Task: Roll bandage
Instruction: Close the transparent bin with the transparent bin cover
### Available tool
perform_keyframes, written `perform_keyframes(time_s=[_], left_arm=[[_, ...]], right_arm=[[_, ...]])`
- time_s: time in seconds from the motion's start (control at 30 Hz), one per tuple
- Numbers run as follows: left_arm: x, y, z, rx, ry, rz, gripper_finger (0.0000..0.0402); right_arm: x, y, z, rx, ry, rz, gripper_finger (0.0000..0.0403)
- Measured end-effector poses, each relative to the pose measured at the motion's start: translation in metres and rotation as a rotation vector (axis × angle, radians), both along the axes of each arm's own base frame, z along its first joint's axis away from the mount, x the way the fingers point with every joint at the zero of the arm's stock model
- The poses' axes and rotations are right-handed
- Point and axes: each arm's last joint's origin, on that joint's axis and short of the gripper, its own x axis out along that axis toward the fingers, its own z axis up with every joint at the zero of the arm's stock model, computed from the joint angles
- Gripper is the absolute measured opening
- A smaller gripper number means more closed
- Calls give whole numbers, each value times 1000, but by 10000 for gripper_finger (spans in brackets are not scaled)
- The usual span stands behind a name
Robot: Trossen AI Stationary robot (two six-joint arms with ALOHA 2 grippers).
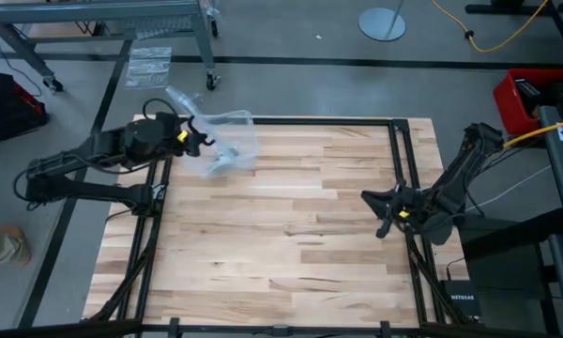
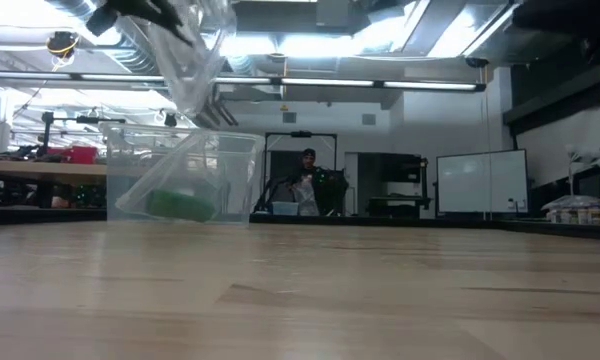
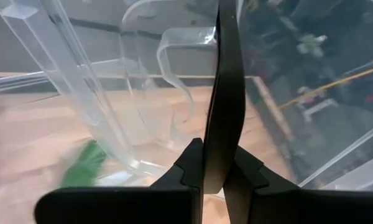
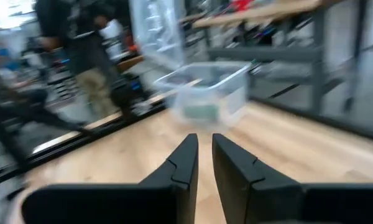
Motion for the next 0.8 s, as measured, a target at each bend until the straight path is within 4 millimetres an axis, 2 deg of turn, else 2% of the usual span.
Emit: perform_keyframes(time_s=[0.13,0.27,0.33,0.5,0.6,0.8], left_arm=[[-7,3,-6,-20,68,33,22],[-9,4,-9,-30,110,44,22],[-10,4,-9,-30,116,41,22],[-11,2,-9,-21,124,-2,22],[-12,2,-8,-9,127,-11,22],[-14,2,-7,4,131,-19,22]], right_arm=[[3,3,-5,-79,-20,-154,51],[5,5,-8,-64,-36,-173,51],[6,7,-9,-49,-23,-134,51],[9,13,-13,10,68,95,51],[9,15,-13,52,75,148,51],[22,0,-8,63,2,-62,51]])
